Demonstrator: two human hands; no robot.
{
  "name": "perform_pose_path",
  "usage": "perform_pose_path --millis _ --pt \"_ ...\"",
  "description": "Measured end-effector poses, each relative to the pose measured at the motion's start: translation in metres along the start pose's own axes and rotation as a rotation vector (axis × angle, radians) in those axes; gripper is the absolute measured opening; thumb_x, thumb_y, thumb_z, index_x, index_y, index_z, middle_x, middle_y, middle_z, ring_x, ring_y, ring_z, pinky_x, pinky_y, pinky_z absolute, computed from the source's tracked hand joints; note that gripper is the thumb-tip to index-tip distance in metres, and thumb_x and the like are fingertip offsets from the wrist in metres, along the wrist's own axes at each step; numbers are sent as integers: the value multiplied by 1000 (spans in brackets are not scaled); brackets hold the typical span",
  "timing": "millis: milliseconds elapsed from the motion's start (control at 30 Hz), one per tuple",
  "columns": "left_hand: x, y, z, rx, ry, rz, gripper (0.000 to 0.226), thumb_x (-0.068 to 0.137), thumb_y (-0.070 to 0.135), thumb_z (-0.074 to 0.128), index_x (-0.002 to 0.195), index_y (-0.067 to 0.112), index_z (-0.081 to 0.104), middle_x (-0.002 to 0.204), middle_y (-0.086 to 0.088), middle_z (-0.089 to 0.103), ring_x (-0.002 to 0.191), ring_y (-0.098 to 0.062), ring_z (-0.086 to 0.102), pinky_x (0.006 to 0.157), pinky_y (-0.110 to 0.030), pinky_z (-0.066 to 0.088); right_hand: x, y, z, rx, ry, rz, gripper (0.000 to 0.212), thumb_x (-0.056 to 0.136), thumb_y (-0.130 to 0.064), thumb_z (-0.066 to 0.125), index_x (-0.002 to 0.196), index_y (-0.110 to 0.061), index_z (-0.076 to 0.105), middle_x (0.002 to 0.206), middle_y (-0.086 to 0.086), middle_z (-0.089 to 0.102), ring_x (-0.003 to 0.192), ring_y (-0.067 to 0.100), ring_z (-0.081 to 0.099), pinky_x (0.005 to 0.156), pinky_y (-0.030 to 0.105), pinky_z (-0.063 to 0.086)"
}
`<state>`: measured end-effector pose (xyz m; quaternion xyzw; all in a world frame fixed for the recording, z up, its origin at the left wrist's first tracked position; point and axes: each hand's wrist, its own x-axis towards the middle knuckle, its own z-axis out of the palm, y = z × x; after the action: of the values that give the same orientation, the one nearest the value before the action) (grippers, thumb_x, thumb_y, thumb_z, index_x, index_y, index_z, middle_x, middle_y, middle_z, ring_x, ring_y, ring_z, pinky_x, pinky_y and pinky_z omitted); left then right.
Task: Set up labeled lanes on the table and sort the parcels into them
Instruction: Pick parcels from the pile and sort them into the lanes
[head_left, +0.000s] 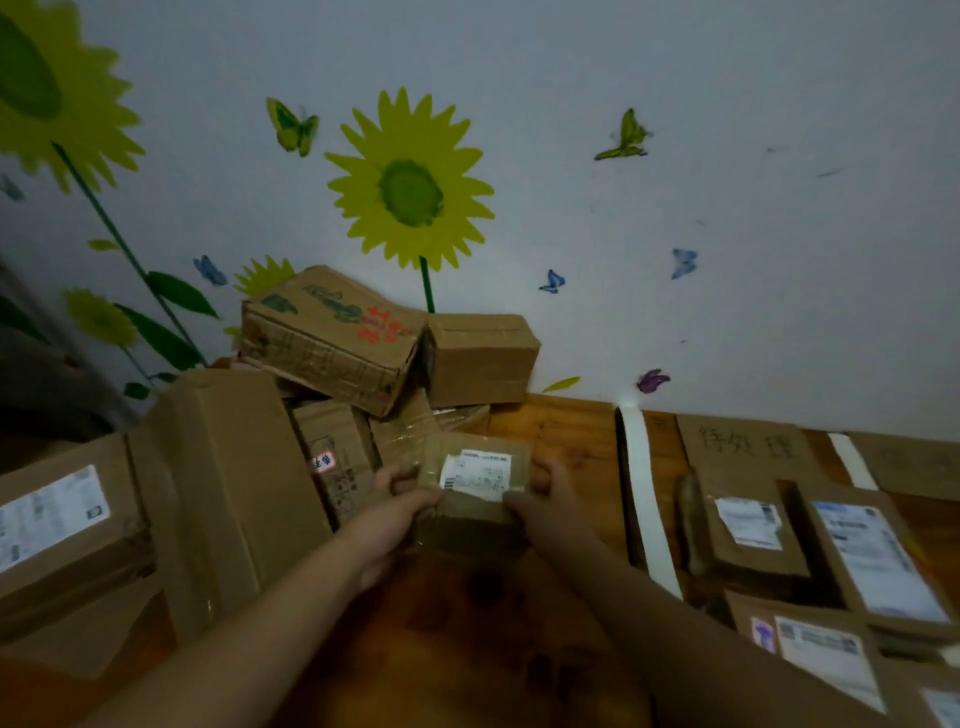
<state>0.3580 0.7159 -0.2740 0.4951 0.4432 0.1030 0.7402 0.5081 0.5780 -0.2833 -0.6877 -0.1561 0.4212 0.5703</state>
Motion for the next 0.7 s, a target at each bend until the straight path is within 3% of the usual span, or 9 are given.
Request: perform_pose_path --millis 67,133,200,300,400,533,633,700 --pt "-17 6 -2 -46 -35 92 60 79 -2 65 126 26 39 112 -10 63 96 -27 65 71 -36 54 -22 -15 -1 1 -6 -95 67 86 -2 62 142 -24 33 117 -1 55 90 15 63 56 20 54" --pt "-37 8 -6 -7 -77 168 67 78 -11 61 132 21 38 108 -9 66 82 -21 69 62 -31 53 -48 -26 4 -19 -6 -177 64 85 2 61 140 -23 39 110 -3 58 86 13 66 59 20 55" --pt "-61 8 -13 52 -114 236 75 76 -16 59 137 21 35 109 -5 66 78 -18 70 59 -30 55 -74 -33 13 -66 12 -256 64 82 3 62 133 -32 44 121 0 55 95 11 63 66 24 57" --pt "-92 6 -26 52 -138 312 88 73 -20 58 142 25 27 121 -5 58 92 -20 68 65 -28 56 -108 -33 27 -151 58 -349 68 78 -1 67 126 -43 45 136 -1 45 119 17 49 86 41 56" --pt "-120 1 -22 97 -147 368 90 74 -15 61 145 27 23 129 -4 53 95 -17 65 63 -25 55 -140 -25 38 -210 87 -414 70 80 -7 64 136 -42 39 139 -1 43 123 19 48 95 47 51" --pt "-149 -13 10 217 -196 412 79 80 2 68 138 39 30 101 17 66 81 -5 69 59 -19 54 -180 -8 24 -252 207 -416 68 80 -17 65 135 -43 35 135 -4 45 121 15 49 100 46 47" --pt "-165 -24 44 339 -299 448 96 76 11 75 146 39 16 115 15 59 95 -3 62 73 -17 51 -213 3 -9 -223 259 -411 61 78 -22 65 116 -62 39 129 -4 53 116 13 55 96 45 51" --pt "-175 -32 72 407 -366 464 102 74 13 77 147 40 10 119 15 55 99 -2 58 78 -17 49 -234 13 -35 -209 306 -402 60 80 -20 65 116 -60 39 129 -5 53 114 12 56 94 44 52"
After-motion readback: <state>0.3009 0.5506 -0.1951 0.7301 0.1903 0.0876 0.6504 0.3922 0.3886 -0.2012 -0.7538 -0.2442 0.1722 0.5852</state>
